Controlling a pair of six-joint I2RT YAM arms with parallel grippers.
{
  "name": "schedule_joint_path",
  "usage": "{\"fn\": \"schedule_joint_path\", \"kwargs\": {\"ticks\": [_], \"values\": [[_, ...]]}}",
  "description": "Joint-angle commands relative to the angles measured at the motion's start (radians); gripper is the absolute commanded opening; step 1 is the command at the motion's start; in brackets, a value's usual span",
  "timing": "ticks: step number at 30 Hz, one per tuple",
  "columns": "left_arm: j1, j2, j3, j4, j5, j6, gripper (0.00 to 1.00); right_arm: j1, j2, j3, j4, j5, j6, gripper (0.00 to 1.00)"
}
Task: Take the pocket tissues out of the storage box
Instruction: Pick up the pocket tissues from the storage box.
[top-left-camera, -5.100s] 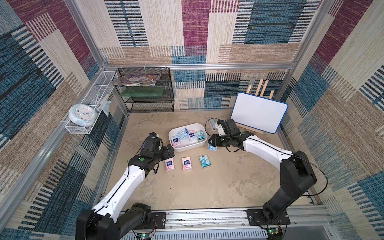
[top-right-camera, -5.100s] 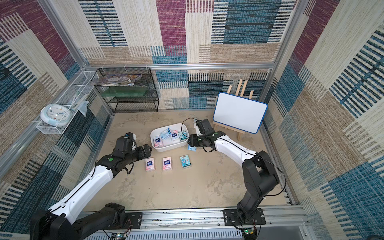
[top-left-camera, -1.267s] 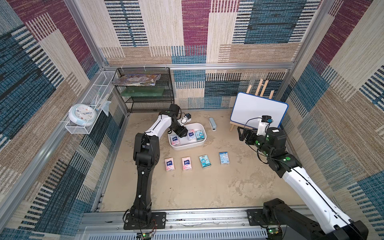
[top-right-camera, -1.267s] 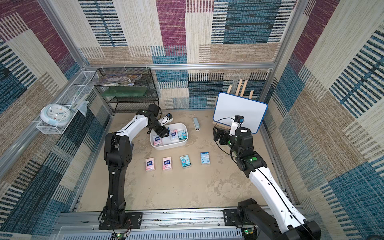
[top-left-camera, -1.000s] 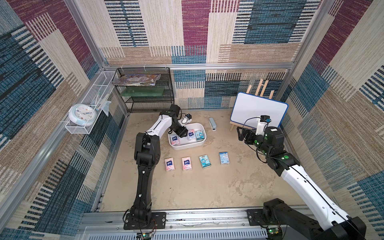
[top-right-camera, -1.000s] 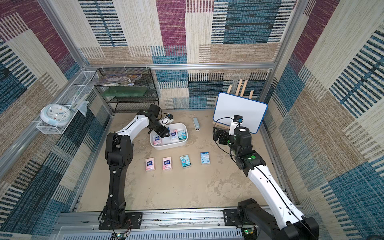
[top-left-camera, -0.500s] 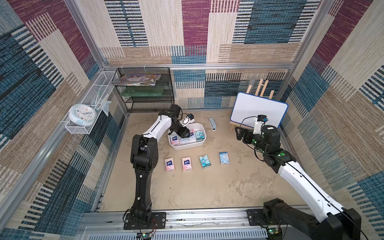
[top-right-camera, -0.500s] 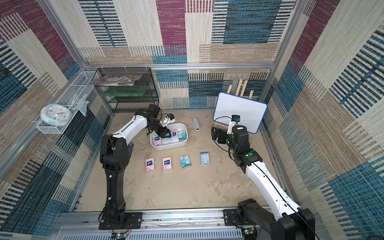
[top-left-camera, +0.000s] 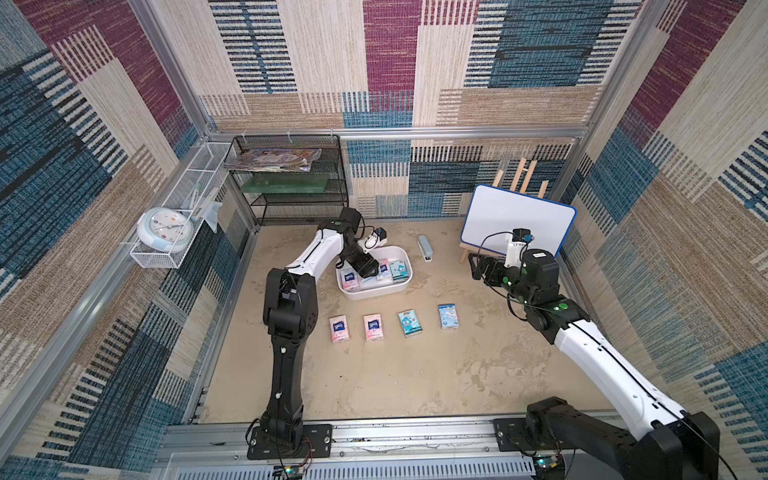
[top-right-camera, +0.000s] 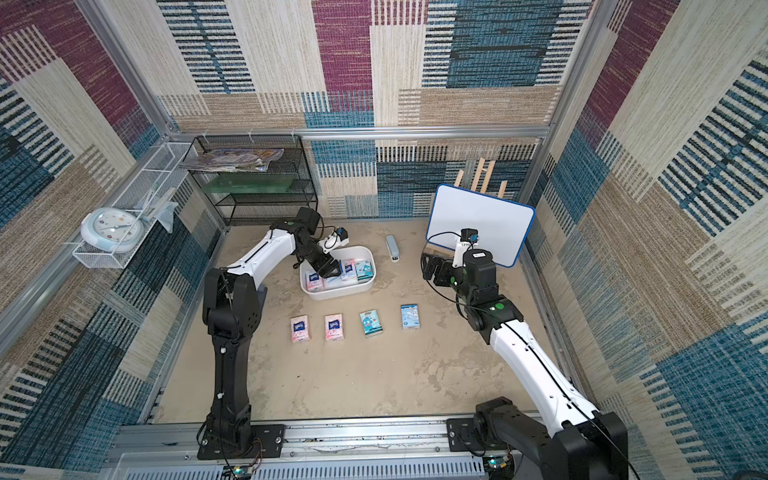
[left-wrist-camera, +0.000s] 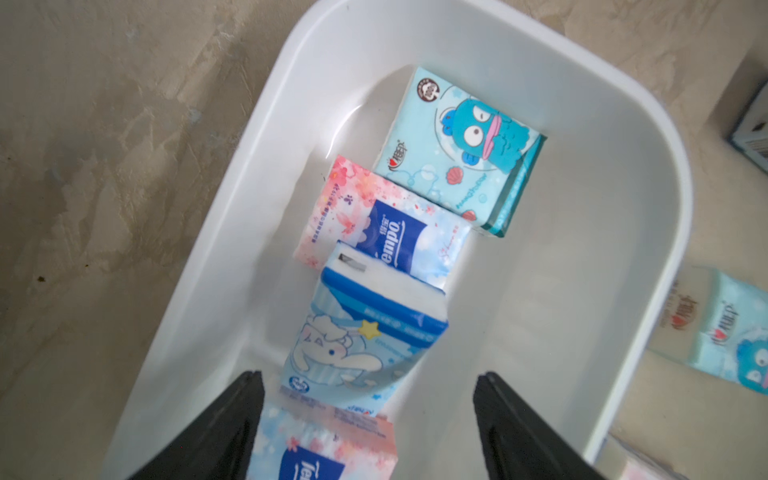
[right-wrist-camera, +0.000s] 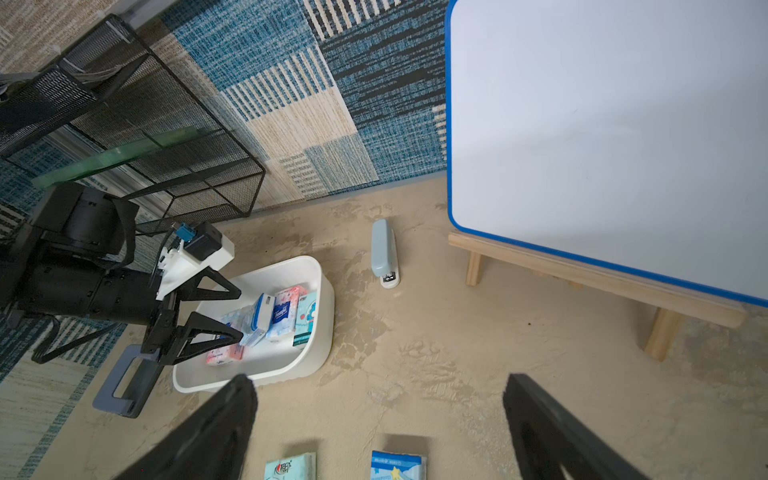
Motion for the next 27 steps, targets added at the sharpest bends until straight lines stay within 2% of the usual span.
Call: {"fn": "schedule_joint_path", "kwargs": {"ticks": [1,10,16,23,27], "values": [[0.001,0.030,0.032,-0.022,0.029,0.013,0.87,0.000,-0.006,0.012,-0.001,-0.003,-0.009,0.98],[-0.006,0.096,0.083,-0.024,0.053,0.003,0.86,-0.003,-0.016,0.011,-0.007,0.005,-0.014,0.98],[-0.019,0.126,0.094,-0.023,0.029,-0.006,0.76,-0.006,-0.010,0.010,-0.007,0.004,-0.017,0.98],[-0.021,0.091,0.072,-0.023,0.028,-0.022,0.56,-0.009,-0.006,0.006,0.000,-0.003,-0.016,0.98],[-0.021,0.056,0.055,-0.024,0.029,-0.029,0.52,-0.010,-0.004,0.000,0.006,-0.007,-0.016,0.98]]}}
